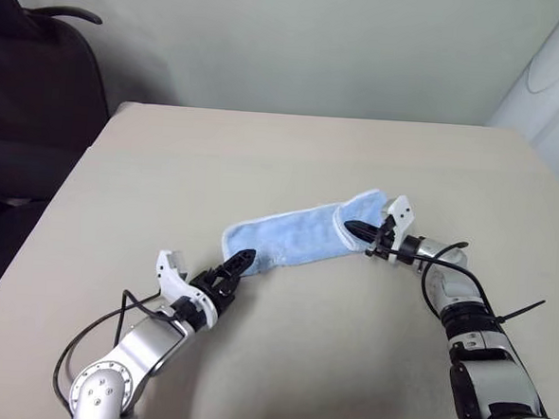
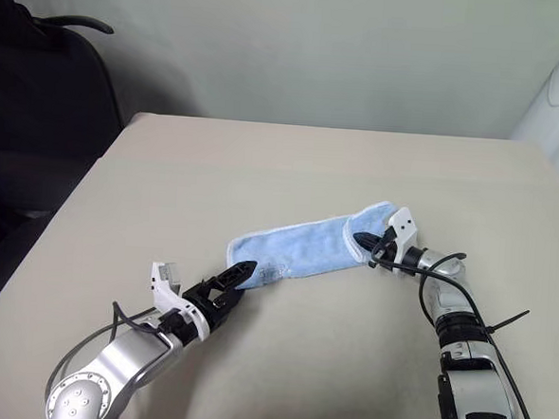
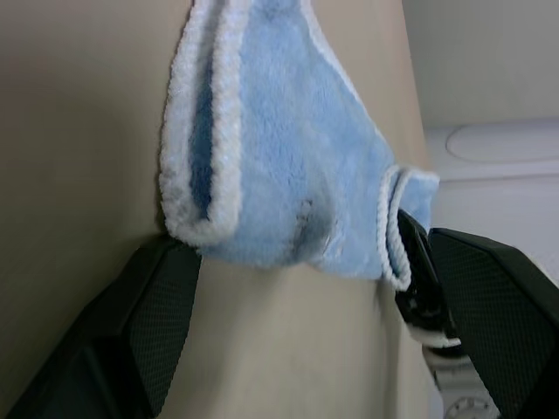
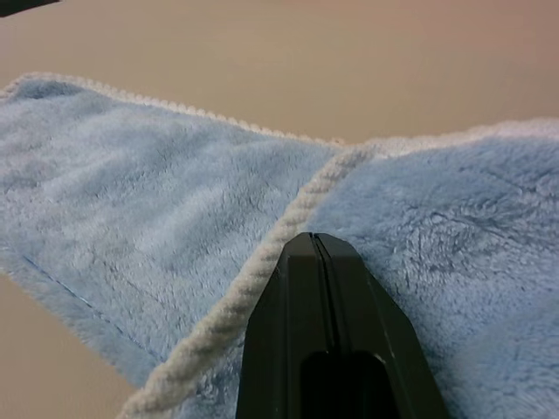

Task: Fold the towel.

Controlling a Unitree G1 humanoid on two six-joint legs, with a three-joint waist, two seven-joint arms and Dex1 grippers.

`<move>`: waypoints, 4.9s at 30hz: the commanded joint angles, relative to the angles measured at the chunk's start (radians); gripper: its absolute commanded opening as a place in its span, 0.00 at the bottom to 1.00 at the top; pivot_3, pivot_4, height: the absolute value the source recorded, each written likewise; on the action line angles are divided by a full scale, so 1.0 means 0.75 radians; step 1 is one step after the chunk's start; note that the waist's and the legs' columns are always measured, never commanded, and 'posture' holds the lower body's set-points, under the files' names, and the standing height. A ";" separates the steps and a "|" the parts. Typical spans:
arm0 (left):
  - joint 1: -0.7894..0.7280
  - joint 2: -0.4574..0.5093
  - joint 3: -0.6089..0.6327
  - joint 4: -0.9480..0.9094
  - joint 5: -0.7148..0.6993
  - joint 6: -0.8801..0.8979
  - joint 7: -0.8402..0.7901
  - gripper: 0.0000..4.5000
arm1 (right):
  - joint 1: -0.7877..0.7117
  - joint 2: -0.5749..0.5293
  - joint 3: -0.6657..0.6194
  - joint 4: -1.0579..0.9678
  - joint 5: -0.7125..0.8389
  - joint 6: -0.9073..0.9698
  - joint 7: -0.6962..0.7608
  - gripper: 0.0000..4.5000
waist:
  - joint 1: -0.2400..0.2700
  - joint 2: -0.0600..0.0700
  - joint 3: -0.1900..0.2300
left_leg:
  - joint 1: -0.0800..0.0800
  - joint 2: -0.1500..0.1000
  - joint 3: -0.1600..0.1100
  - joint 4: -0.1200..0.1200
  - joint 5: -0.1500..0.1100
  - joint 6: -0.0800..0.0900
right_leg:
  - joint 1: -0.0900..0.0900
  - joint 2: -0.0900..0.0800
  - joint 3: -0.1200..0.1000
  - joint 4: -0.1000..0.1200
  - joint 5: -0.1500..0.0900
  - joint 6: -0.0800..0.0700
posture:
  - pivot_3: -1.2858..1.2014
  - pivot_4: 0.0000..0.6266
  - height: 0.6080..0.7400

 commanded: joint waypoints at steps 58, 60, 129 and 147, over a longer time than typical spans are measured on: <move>-1.281 -0.173 -0.695 0.875 1.405 0.205 -1.129 0.11 | 0.119 -0.043 -0.385 -0.330 0.193 0.038 -0.347 0.00 | -0.009 -0.010 0.014 | -0.030 0.023 0.001 0.004 0.002 -0.024 | -0.034 0.023 0.012 0.001 0.000 0.000 | 0.52 0.24 1.00; -1.266 -0.192 -0.658 0.872 1.417 0.213 -1.145 0.22 | 0.118 -0.040 -0.384 -0.331 0.190 0.040 -0.352 0.00 | -0.008 -0.010 0.014 | -0.030 0.023 0.001 0.005 0.002 -0.023 | -0.034 0.023 0.012 0.001 0.000 0.000 | 0.52 0.24 1.00; -0.302 0.138 0.039 0.012 1.429 0.012 -1.107 0.00 | -0.052 -0.047 -0.117 -0.162 0.279 0.724 -0.096 0.99 | -0.027 -0.013 0.008 | -0.026 0.024 0.003 0.013 -0.002 -0.017 | -0.030 0.024 0.014 0.003 0.001 0.002 | 0.52 0.24 1.00; -0.292 0.109 -0.005 0.010 1.427 0.011 -1.075 0.00 | -0.064 0.012 -0.099 -0.232 0.288 0.755 -0.042 0.39 | -0.038 -0.013 0.008 | -0.026 0.024 0.001 0.012 -0.002 -0.017 | -0.030 0.024 0.012 0.002 0.001 0.001 | 0.52 0.24 1.00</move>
